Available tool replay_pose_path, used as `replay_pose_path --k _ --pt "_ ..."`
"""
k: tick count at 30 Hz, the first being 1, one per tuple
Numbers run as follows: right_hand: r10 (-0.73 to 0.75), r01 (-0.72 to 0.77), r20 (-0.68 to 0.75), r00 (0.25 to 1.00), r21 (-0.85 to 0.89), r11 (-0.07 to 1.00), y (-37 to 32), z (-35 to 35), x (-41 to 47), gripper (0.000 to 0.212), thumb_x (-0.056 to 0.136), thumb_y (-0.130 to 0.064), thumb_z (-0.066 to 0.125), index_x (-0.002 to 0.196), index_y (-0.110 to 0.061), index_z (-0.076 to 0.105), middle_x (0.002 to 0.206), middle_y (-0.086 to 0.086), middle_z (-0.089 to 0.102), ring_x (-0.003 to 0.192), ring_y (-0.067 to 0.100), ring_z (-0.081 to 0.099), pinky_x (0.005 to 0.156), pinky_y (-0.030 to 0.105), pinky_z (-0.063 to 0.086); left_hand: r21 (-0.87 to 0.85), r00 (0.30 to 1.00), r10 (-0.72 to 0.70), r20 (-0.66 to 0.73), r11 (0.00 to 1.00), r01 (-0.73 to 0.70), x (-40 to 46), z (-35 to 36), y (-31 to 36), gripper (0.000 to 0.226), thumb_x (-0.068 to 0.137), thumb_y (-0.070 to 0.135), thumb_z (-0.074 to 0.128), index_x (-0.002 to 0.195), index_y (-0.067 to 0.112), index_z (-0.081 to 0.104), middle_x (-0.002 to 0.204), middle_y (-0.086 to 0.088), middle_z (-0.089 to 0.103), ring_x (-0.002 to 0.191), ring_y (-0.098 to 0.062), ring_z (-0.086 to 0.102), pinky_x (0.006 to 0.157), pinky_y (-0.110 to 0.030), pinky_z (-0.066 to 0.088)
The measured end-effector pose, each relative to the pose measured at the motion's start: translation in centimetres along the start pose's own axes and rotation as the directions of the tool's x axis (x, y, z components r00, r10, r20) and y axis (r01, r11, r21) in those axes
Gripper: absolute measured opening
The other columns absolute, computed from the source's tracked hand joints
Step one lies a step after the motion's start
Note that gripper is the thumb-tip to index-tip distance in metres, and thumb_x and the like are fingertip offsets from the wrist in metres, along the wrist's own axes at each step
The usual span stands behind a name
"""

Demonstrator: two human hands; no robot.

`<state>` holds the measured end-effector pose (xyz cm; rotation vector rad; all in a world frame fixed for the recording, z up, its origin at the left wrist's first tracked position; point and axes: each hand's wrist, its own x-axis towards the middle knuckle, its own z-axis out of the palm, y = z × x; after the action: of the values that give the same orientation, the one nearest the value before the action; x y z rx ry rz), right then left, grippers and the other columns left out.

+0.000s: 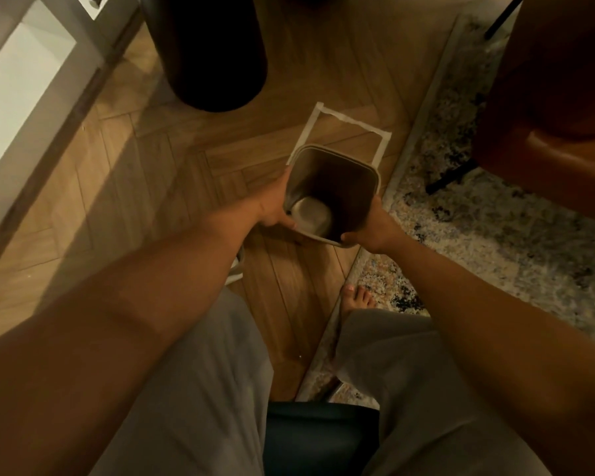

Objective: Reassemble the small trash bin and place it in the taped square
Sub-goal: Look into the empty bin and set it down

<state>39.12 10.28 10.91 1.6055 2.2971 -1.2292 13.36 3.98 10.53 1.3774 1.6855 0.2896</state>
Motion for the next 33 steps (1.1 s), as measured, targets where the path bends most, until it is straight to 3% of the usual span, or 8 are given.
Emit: replay_pose_path --k 8,11,13,18,21,25,30,33 --pt "0.105 -0.097 0.095 0.990 -0.085 0.992 -0.3 0.0 0.3 0.111 0.077 -0.024 0.089 0.157 -0.006 0.015 0.157 0.014 0.030 0.140 0.032 0.045 0.094 0.026 0.038 0.052 1.000 -0.001 0.030 0.999 -0.001 0.1 -0.2 -0.5 0.141 0.060 0.028 0.093 0.158 0.023 -0.007 0.158 -0.010 0.033 0.140 -0.028 0.038 0.113 -0.044 0.036" --pt "0.177 -0.163 0.152 0.972 -0.103 0.981 -1.2 -0.1 0.5 0.102 0.081 -0.022 0.086 0.155 -0.007 0.017 0.151 0.016 0.034 0.105 0.030 0.067 0.070 0.023 0.057 0.044 0.999 0.025 0.032 0.999 -0.026 -0.3 -0.5 -0.8 0.140 0.059 0.027 0.094 0.158 0.022 -0.005 0.157 -0.009 0.035 0.140 -0.026 0.039 0.112 -0.044 0.037" --pt "0.228 -0.216 0.170 0.959 -0.088 0.972 -1.9 -0.4 0.7 0.092 0.086 -0.022 0.081 0.154 -0.009 0.021 0.141 0.017 0.043 0.084 0.029 0.071 0.049 0.024 0.055 0.001 0.998 0.049 0.034 0.999 -0.049 -0.5 -0.7 -0.9 0.136 0.060 0.028 0.093 0.158 0.024 -0.001 0.154 -0.007 0.039 0.138 -0.025 0.041 0.111 -0.044 0.038" --pt "0.291 -0.211 0.147 0.945 -0.403 0.891 -4.9 -1.7 1.1 0.073 0.088 -0.043 0.073 0.147 -0.008 0.047 0.133 0.015 0.059 0.110 0.030 0.064 0.080 0.037 0.056 -0.162 1.000 -0.012 -0.001 0.987 0.012 -1.4 -1.4 -2.0 0.090 0.075 0.027 0.084 0.148 0.021 0.033 0.143 -0.006 0.051 0.130 -0.025 0.049 0.107 -0.045 0.041" --pt "0.276 -0.212 0.122 0.953 -0.382 0.900 -7.7 -2.3 1.7 0.064 0.089 -0.047 0.071 0.137 -0.006 0.058 0.124 0.015 0.065 0.104 0.030 0.065 0.072 0.032 0.048 -0.203 0.997 -0.063 -0.054 0.978 0.051 -2.3 -2.2 -3.3 0.076 0.081 0.035 0.078 0.145 0.022 0.039 0.144 -0.004 0.051 0.129 -0.020 0.048 0.099 -0.032 0.039" --pt "0.069 -0.056 0.035 0.997 -0.291 0.955 -12.0 -1.8 2.1 0.067 0.092 -0.048 0.068 0.144 -0.008 0.053 0.136 0.016 0.063 0.124 0.033 0.060 0.096 0.038 0.048 -0.172 0.983 -0.148 -0.111 0.977 0.128 -3.9 -3.7 -5.5 0.067 0.089 0.043 0.069 0.145 0.017 0.042 0.145 -0.008 0.051 0.128 -0.023 0.049 0.093 -0.028 0.039" --pt "-0.173 0.175 0.029 0.985 -0.114 0.978 -16.8 0.9 2.1 0.063 0.097 -0.030 0.067 0.152 -0.010 0.046 0.141 0.014 0.060 0.123 0.023 0.059 0.091 0.020 0.036 -0.137 0.937 -0.246 -0.249 0.966 0.217 -6.3 -5.1 -9.5 0.061 0.092 0.053 0.060 0.140 0.017 0.052 0.137 -0.011 0.057 0.117 -0.024 0.055 0.070 -0.017 0.034" --pt "-0.247 0.254 0.075 0.966 -0.096 0.962 -19.4 3.6 2.6 0.060 0.099 -0.029 0.062 0.154 -0.011 0.045 0.143 0.014 0.058 0.124 0.024 0.059 0.093 0.024 0.041 -0.154 0.891 -0.355 -0.281 0.934 0.324 -8.1 -5.6 -12.8 0.065 0.090 0.062 0.055 0.138 0.018 0.051 0.134 -0.009 0.057 0.118 -0.029 0.055 0.086 -0.031 0.041"
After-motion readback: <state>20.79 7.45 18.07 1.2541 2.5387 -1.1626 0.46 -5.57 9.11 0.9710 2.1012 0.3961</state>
